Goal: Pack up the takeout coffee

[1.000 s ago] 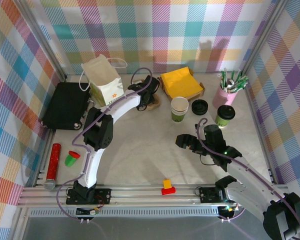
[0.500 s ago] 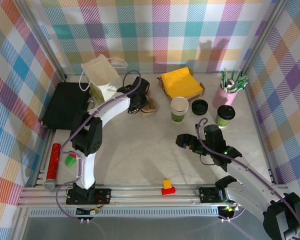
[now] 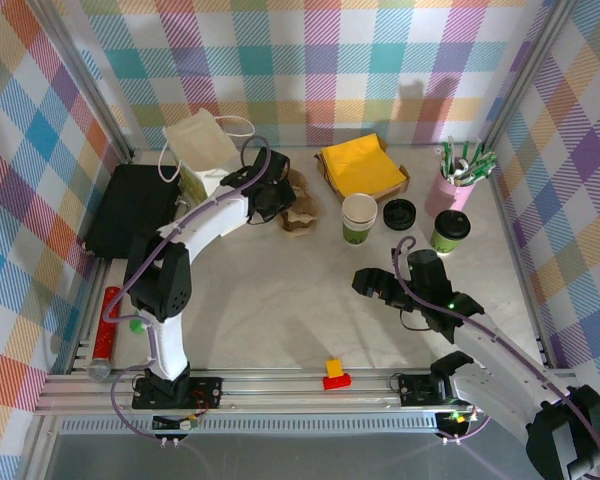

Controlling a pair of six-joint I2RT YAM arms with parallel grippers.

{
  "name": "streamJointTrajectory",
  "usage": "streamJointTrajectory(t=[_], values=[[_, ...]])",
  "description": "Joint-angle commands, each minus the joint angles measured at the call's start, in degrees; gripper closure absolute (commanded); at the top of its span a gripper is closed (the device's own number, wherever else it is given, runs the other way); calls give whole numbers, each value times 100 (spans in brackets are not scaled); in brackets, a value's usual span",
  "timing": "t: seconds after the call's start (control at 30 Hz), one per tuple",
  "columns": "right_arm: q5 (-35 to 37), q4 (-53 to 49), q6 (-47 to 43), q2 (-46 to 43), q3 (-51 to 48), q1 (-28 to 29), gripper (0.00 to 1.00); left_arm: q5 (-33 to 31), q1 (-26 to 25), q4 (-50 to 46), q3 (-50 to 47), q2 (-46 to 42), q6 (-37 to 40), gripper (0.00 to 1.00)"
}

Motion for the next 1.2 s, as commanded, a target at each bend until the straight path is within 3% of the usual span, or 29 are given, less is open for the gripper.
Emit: streamJointTrajectory(t=[0.0,0.3,0.43,0.67,0.97,1.17], values=[[70,-40,39,-124,181,19,9,128,48,-108,116,-285,240,100],[35,-179,-110,-408,275,19,10,233,18,-792,281,-925,913,100],[98,-727,-544,-459,788,19,10,447,-30,-1181,274,-1291,1272,100],[-109,-1907,-1694,-221,2551,20,9,1041,-100,-2108,404,-1807,1941,100],[-791,-3202,-2597,1207,4962,116,17,1759,-190,-3000,90,-2727,2616,100],[-262,-3794,-3184,2145,6138,731,19,2325,-187,-3394,-363,-3349,3117,100]])
